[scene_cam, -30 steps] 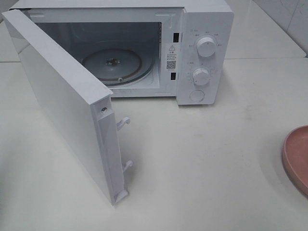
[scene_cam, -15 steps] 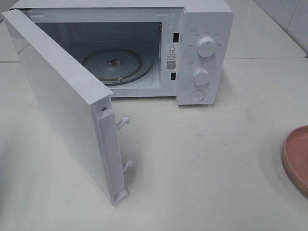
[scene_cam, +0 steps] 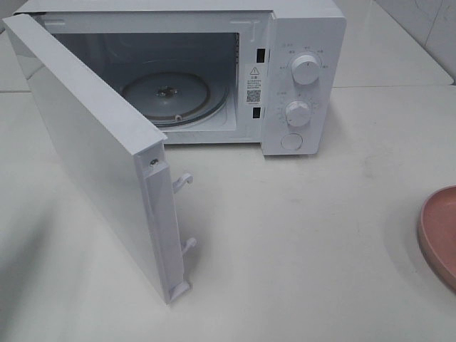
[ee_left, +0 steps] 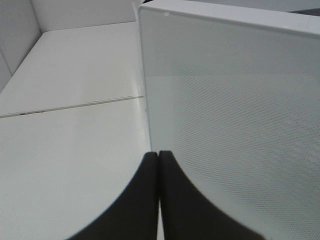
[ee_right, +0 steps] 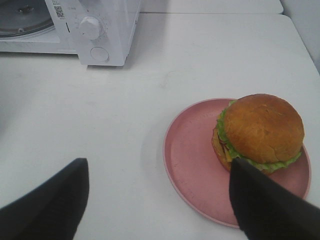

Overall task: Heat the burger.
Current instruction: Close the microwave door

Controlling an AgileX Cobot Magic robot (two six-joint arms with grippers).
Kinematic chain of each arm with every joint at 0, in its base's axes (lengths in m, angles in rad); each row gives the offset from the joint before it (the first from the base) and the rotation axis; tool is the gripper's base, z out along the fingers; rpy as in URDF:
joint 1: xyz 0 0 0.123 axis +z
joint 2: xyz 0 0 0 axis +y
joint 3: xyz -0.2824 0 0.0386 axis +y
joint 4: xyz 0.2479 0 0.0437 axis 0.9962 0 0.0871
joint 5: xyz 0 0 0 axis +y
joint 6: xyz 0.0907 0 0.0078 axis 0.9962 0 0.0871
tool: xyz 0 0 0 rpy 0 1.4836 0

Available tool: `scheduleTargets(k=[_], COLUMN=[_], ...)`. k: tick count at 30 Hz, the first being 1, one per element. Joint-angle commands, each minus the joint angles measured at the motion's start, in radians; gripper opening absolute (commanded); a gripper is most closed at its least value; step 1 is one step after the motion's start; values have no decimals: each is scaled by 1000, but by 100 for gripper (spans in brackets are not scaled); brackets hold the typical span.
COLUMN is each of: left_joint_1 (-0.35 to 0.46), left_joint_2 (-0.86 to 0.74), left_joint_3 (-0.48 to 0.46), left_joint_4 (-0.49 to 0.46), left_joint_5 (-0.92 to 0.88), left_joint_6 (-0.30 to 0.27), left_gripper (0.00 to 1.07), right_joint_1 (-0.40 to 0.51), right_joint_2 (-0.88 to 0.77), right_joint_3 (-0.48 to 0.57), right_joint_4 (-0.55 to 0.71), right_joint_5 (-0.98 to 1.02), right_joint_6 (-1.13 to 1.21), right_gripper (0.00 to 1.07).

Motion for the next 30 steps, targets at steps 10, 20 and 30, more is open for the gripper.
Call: scheduleTargets(k=[10,20,30], left_joint_1=[-157,-272,-334], left_joint_2=[235,374,451], left_joint_3=[-36,-109,-200], left_joint_4=[28,-4,-42], left_joint_5=[-202,-249,-248], left_joint_6=[-7,-5,-4], left_gripper=[0,0,0], right_joint_1=[-7,-7,-7], right_joint_2=[-30,-30,-30], right_joint_3=[2,2,2], right_joint_4=[3,3,3], right_joint_5=[-12,-12,-12], right_joint_6=[-10,-10,-10], right_gripper=[76,76,76])
